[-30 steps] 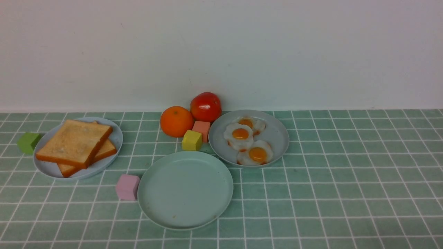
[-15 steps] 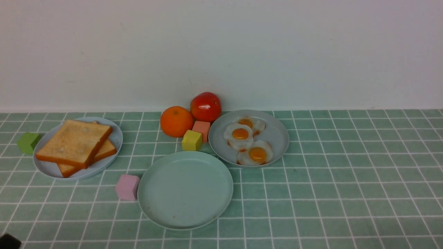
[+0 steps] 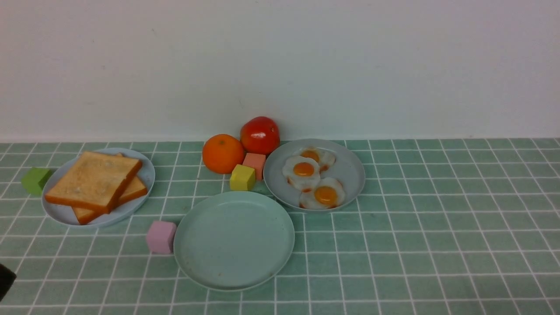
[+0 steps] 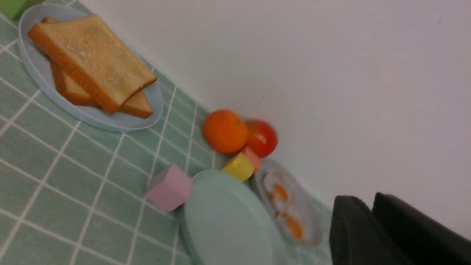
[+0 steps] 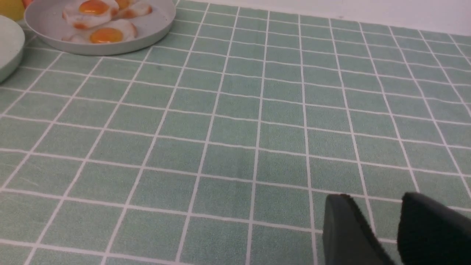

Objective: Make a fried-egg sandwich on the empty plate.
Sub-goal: Use the left arm to grab a slice of bread

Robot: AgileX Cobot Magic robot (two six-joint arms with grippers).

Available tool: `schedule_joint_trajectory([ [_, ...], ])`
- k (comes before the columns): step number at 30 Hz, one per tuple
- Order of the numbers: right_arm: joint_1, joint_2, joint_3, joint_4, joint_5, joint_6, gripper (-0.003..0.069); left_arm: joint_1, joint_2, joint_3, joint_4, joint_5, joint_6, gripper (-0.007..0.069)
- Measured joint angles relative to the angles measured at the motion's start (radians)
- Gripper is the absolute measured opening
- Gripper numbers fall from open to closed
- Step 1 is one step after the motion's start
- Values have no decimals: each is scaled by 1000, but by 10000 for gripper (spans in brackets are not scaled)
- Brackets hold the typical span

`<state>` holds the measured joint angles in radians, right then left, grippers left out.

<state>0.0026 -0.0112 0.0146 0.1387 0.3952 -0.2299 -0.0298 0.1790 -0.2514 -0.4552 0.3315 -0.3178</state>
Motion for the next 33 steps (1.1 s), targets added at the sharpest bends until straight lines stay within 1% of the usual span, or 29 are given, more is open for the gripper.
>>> schedule_joint_trajectory([
  [2, 0, 0, 0, 0, 0, 0, 239, -2, 119, -94, 10, 111, 129, -13],
  [3, 0, 0, 0, 0, 0, 0, 239, -4, 129, -113, 10, 121, 141, -13],
  [4, 0, 0, 0, 0, 0, 0, 239, -24, 203, -188, 14, 200, 228, -13],
  [5, 0, 0, 0, 0, 0, 0, 239, -28, 220, -197, 15, 221, 247, -13],
  [7, 0, 0, 0, 10, -12, 2, 239, -80, 303, -301, 20, 334, 318, -13],
  [8, 0, 0, 2, 33, -23, 15, 239, -106, 333, -333, 25, 373, 334, -13],
  [9, 0, 0, 5, 83, -38, 40, 239, -128, 378, -375, 33, 425, 347, -13],
  [10, 0, 0, 9, 176, -59, 79, 239, -150, 424, -404, 47, 465, 355, -13],
  [11, 0, 0, 11, 235, -73, 107, 239, -163, 461, -427, 57, 486, 358, -13],
  [12, 0, 0, 11, 249, -83, 120, 239, -166, 468, -434, 60, 489, 358, -13],
  [13, 0, 0, 11, 369, -131, 162, 239, -173, 529, -452, 79, 492, 361, -13],
  [14, 0, 0, 11, 393, -145, 170, 239, -174, 535, -454, 80, 490, 361, -13],
  [17, 0, 0, 11, 562, -257, 198, 239, -174, 636, -457, 98, 426, 362, -13],
  [18, 0, 0, 11, 608, -280, 200, 239, -174, 666, -457, 101, 397, 362, -13],
  [20, 0, 0, 11, 650, -298, 201, 239, -174, 698, -458, 103, 376, 362, -13],
  [21, 0, 0, 6, 698, -302, 195, 239, -174, 764, -465, 120, 332, 362, -13],
  [22, 2, 0, -3, 707, -279, 181, 236, -174, 789, -470, 130, 325, 362, -13],
  [25, 29, 42, -149, 696, -69, 73, 204, -174, 948, -523, 186, 300, 358, -13],
  [26, 33, 49, -162, 688, -54, 65, 201, -174, 959, -528, 189, 299, 357, -13],
  [28, 46, 158, -336, 631, 135, -10, 158, -174, 1075, -598, 238, 297, 337, -13],
  [29, 48, 235, -454, 574, 246, -34, 129, -174, 1144, -640, 282, 290, 318, -13],
  [30, 48, 261, -471, 566, 283, -39, 119, -174, 1144, -647, 282, 291, 318, -13],
  [31, 48, 365, -613, 488, 426, -52, 79, -174, 1232, -714, 365, 280, 267, -13],
  [32, 48, 390, -627, 479, 460, -53, 69, -174, 1240, -729, 374, 279, 261, -13],
  [33, 52, 437, -681, 437, 520, -54, 50, -174, 1271, -750, 414, 277, 232, -13],
])
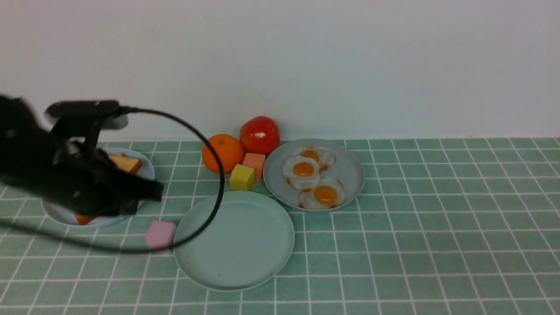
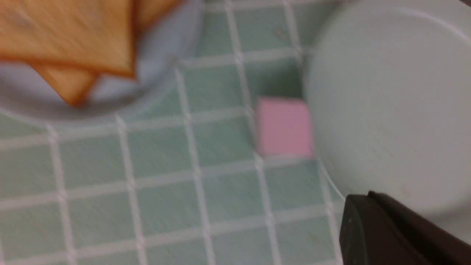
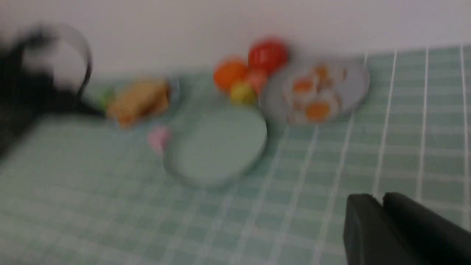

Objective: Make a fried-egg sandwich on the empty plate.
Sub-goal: Use the left arm to grab a slice of bread

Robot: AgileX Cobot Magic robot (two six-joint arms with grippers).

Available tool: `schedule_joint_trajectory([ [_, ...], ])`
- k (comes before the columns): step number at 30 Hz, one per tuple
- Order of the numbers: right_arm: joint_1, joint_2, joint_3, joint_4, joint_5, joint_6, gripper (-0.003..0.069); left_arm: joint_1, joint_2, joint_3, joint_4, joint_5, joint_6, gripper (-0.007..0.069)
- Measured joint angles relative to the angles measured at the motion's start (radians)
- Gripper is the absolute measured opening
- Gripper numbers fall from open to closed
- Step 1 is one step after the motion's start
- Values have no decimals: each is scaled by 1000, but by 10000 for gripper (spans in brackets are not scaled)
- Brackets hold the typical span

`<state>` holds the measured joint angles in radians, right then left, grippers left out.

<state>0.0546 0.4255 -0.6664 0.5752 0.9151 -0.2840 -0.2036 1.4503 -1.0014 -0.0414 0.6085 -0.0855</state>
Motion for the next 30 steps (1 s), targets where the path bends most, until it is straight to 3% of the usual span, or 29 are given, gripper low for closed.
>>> schedule_joint_trajectory([
  [1, 17, 89, -95, -61, 90, 12, 18, 5, 56, -60, 81, -4, -63, -13],
  [4, 67, 165, -176, -135, 151, 37, 1, 13, 138, -137, 203, -7, -155, -13],
  [8, 139, 211, -201, -181, 144, 50, 1, 16, 240, -223, 330, -7, -214, -11],
  [11, 169, 220, -204, -193, 142, 50, 1, 16, 321, -292, 388, -1, -227, 29],
  [12, 174, 220, -205, -197, 142, 50, 1, 16, 369, -338, 414, 13, -228, 79],
  [19, 175, 220, -206, -198, 169, 50, 1, 22, 477, -444, 441, 96, -221, 278],
  [25, 175, 220, -206, -198, 173, 50, 3, 90, 497, -448, 390, 98, -174, 279],
  [30, 175, 220, -206, -198, 160, 50, 8, 134, 497, -448, 309, 46, 7, 269],
])
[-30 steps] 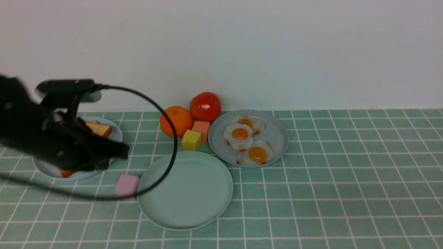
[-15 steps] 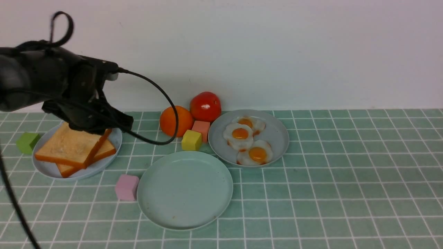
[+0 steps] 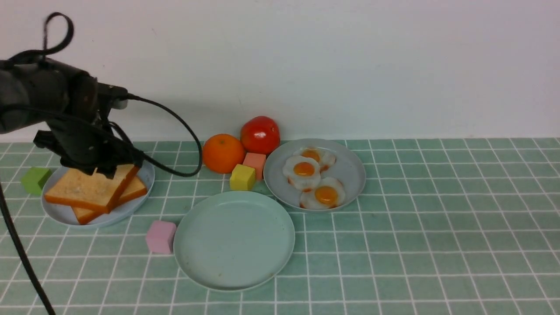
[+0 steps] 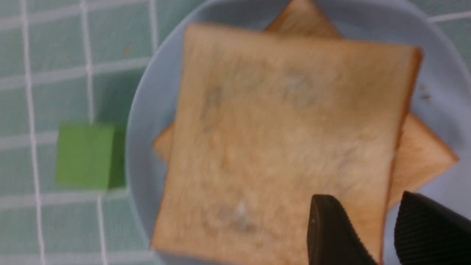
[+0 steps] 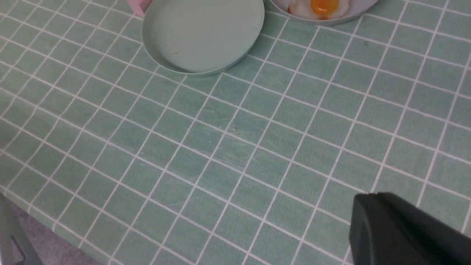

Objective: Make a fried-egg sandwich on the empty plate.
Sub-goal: Use the left arm to grab a slice of bread, then use the left arm to put a slice of bread into the empty plate in the middle

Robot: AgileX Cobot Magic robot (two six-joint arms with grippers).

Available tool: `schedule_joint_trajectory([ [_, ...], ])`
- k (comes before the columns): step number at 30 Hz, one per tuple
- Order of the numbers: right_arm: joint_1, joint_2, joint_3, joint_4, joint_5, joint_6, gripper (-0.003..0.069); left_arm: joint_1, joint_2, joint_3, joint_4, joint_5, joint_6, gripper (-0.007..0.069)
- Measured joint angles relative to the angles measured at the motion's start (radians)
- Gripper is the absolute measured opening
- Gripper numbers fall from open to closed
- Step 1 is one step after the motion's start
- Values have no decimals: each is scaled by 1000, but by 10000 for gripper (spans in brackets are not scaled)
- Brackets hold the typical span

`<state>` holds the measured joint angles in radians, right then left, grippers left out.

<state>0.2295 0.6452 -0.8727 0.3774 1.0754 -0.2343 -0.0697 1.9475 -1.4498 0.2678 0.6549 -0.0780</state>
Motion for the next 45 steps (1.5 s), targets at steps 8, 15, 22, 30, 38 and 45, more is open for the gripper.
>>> schedule_joint_trajectory([
  [8, 0, 0, 0, 0, -30, 0, 13, 0, 26, -3, -36, -50, 91, 309],
  [15, 0, 0, 0, 0, -34, 0, 17, 0, 112, -3, -14, -89, 92, 326],
  [22, 0, 0, 0, 4, -34, 0, 22, 0, 138, -16, -1, -88, 93, 301],
  [30, 0, 0, 0, 9, -34, 0, 22, 0, 94, -14, -27, -45, 96, 25],
  [38, 0, 0, 0, 9, -33, 0, 27, -117, -169, 28, -140, 90, 95, 27],
  [45, 0, 0, 0, 9, -33, 0, 32, -447, -260, 193, -154, 91, 89, 27],
])
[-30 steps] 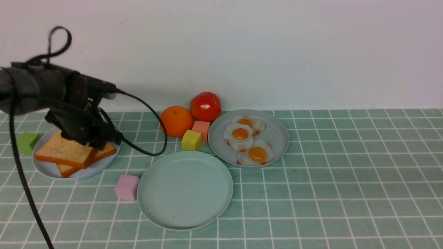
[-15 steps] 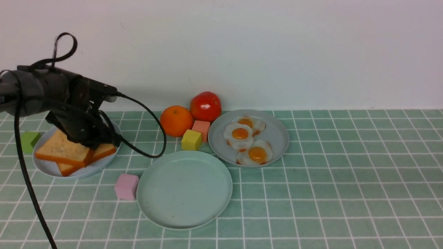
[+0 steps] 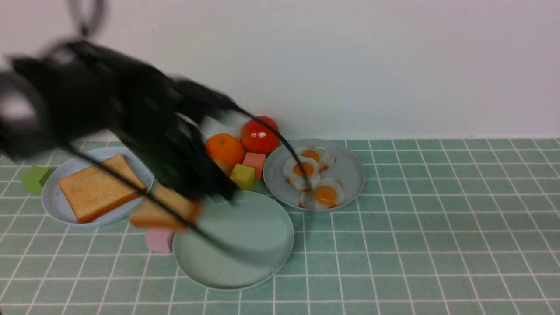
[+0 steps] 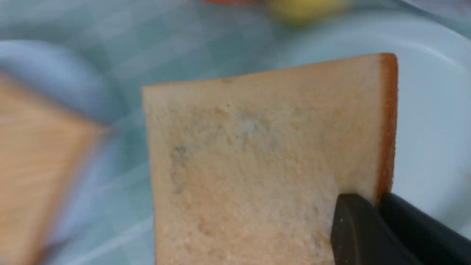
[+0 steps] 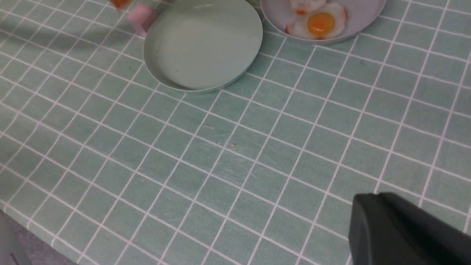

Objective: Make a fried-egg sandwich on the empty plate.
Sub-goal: Use the left arm to put a slice of bread into the empty plate in the middle

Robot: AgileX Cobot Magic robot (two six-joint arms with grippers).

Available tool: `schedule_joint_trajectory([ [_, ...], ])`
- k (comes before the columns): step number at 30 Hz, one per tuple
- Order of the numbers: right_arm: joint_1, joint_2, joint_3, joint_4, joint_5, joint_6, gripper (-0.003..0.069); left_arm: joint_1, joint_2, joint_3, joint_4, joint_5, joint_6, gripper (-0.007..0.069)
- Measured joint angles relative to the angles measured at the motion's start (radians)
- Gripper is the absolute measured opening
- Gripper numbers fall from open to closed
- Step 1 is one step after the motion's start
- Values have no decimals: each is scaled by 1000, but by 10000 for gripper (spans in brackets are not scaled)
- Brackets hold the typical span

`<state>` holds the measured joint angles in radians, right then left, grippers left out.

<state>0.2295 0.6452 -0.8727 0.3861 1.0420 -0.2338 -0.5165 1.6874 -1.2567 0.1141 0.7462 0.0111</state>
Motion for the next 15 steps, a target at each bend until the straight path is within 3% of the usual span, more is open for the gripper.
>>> schedule_joint_trajectory([
  [5, 0, 0, 0, 2, 6, 0, 32, -142, 59, 30, 122, -61, -63, 27],
  [11, 0, 0, 0, 8, 42, 0, 33, -161, 139, 30, 243, -152, -135, 27],
  [15, 0, 0, 0, 11, 61, 1, 43, -161, 166, 31, 257, -176, -140, 56],
])
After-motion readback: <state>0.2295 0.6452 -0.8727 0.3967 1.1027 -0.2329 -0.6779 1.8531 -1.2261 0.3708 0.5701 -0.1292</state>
